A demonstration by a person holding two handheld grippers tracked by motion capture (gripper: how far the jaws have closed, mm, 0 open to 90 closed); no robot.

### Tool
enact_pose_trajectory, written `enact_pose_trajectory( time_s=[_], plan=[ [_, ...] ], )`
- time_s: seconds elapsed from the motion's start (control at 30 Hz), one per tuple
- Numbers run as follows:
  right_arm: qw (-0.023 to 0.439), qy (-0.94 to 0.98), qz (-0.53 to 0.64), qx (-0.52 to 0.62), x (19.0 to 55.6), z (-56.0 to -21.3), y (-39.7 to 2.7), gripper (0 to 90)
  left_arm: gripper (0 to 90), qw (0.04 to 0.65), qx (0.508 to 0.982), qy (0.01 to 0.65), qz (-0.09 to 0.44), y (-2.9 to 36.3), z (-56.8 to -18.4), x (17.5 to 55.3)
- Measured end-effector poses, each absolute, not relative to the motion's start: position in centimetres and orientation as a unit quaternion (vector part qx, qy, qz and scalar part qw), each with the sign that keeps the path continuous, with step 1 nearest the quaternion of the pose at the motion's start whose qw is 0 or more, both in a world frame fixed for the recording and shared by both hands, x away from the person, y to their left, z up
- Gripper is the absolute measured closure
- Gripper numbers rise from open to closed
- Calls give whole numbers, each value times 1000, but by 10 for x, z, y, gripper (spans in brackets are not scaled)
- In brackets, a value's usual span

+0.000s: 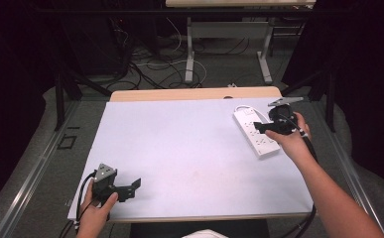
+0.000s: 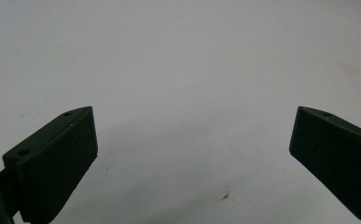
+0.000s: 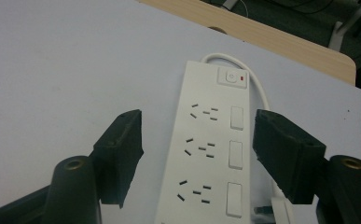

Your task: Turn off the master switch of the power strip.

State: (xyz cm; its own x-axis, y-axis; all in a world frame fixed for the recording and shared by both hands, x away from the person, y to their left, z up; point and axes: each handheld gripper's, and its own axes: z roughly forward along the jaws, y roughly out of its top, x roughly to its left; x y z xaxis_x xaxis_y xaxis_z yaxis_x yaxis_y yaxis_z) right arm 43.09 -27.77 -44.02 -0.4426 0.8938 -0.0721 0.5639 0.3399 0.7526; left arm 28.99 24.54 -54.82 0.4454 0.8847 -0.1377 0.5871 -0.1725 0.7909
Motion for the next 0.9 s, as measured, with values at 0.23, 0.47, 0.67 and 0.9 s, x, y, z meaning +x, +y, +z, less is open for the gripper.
enact_pose_trajectory(
  time_s=[0.23,0.47,0.67,0.9],
  plan=[
    [250,783,321,470,449,-440,-273,330,8,413,741,500,177,247,-549,291],
    [252,785,313,472,463,-443,-271,330,8,413,741,499,177,248,-548,289],
    [252,784,305,479,473,-446,-270,330,8,412,740,500,178,249,-548,287],
    [255,781,302,484,486,-447,-268,336,8,413,736,504,181,250,-547,284]
  ],
)
